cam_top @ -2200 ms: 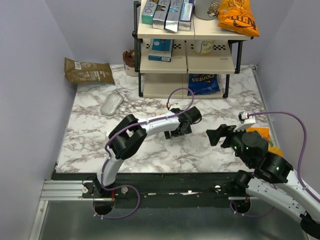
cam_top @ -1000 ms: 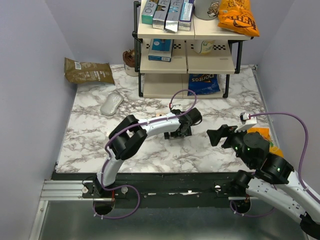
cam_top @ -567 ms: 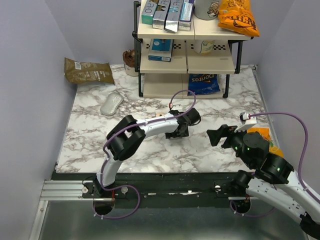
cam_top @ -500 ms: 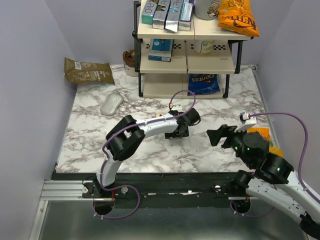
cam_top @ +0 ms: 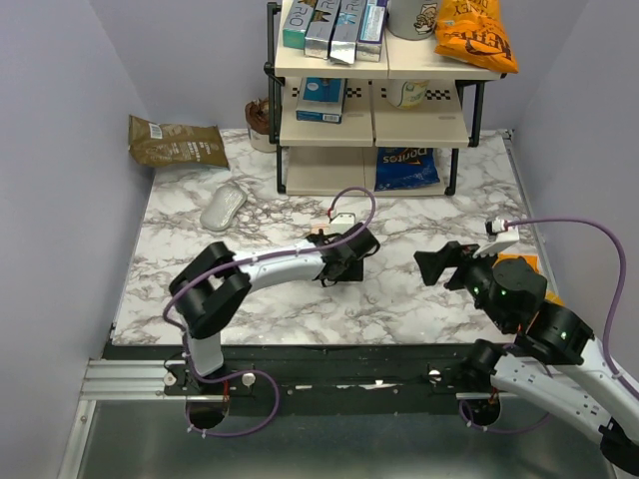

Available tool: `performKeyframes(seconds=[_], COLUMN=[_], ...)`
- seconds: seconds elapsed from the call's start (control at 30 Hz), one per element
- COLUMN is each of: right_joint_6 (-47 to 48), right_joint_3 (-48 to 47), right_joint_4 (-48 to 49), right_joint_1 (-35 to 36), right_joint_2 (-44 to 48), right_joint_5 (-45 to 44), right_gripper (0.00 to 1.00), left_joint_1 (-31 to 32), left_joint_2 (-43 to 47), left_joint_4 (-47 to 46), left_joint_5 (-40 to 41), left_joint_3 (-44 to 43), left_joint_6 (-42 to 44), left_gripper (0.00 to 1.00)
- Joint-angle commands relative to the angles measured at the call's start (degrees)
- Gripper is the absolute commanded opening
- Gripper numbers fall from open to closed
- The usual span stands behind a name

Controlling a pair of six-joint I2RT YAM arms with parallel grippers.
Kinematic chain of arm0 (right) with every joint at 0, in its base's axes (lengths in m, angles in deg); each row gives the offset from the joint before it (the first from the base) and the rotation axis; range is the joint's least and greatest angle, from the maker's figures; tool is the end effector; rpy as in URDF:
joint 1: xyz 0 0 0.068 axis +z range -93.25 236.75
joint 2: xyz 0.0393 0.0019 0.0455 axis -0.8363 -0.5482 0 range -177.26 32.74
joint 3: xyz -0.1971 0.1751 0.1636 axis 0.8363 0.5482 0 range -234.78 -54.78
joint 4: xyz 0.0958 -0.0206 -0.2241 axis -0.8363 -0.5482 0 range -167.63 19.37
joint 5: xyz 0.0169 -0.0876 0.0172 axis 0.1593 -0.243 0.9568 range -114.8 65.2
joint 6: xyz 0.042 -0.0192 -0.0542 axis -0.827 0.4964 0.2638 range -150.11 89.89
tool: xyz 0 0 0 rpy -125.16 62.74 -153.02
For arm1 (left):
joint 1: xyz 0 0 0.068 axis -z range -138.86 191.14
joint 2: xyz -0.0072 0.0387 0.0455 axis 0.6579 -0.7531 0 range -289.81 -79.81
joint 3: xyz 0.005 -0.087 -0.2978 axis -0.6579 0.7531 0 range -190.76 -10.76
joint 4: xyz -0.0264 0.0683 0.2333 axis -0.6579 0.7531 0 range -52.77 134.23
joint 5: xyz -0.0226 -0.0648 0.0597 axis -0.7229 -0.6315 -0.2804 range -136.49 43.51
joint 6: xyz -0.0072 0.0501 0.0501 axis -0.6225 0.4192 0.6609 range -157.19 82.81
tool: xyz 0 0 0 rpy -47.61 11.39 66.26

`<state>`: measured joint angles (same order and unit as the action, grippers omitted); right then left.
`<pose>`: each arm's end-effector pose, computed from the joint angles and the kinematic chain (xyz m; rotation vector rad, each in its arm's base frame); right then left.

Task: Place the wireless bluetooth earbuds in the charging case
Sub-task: Pick up the charging case from the center of the board, then open the charging case to the charging case.

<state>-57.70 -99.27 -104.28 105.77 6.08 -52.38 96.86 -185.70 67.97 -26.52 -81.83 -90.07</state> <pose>0.0652 0.0338 0.3414 -0.0065 1.8436 0.5004 0.2287 -0.3001 0.2067 -0.0347 2.6099 -0.1908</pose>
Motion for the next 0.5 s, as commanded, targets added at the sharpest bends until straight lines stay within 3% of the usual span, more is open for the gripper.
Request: performKeyframes(seconds=[0.0,0.17,0.3,0.37,0.4,0.43,0.47], right_joint_6=[1.13,4.47,7.2,7.9,8.43,8.78,8.96], right_joint_3=[-4.19,-7.71,-11.4,-13.42,-14.04,-14.74,-16.23], right_joint_4=[0.16,1.92,1.83,1.66,1.74,1.66,1.22], right_joint_1=[-0.06,-0.15,0.03,-0.06,0.03,-0.06,-0.06], right_joint_2=[-2.17,-7.44,-12.36,-14.73,-15.44,-16.14,-16.93], right_joint_5=[-0.99,-0.47,0.06,1.2,1.9,3.39,4.53], right_gripper=[0.93,0.93,0.92,0.92,0.92,0.92,0.92], left_joint_1=[0.26,0.26,0.35,0.52,0.61,0.61,0.61], left_joint_2=[10.6,23.95,34.5,40.91,43.2,47.05,48.57], left_joint_4=[-13.32,-25.45,-38.62,-51.0,-56.09,-64.49,-67.71], left_joint_5=[-3.17,-6.07,-15.46,-21.77,-24.6,-28.37,-32.23], left_joint_3=[8.02,15.68,26.12,31.66,38.48,41.59,44.32], left_joint_6=[14.28,28.43,39.49,48.11,51.88,61.05,64.97], left_gripper=[0.01,0.0,0.0,0.0,0.0,0.0,0.0])
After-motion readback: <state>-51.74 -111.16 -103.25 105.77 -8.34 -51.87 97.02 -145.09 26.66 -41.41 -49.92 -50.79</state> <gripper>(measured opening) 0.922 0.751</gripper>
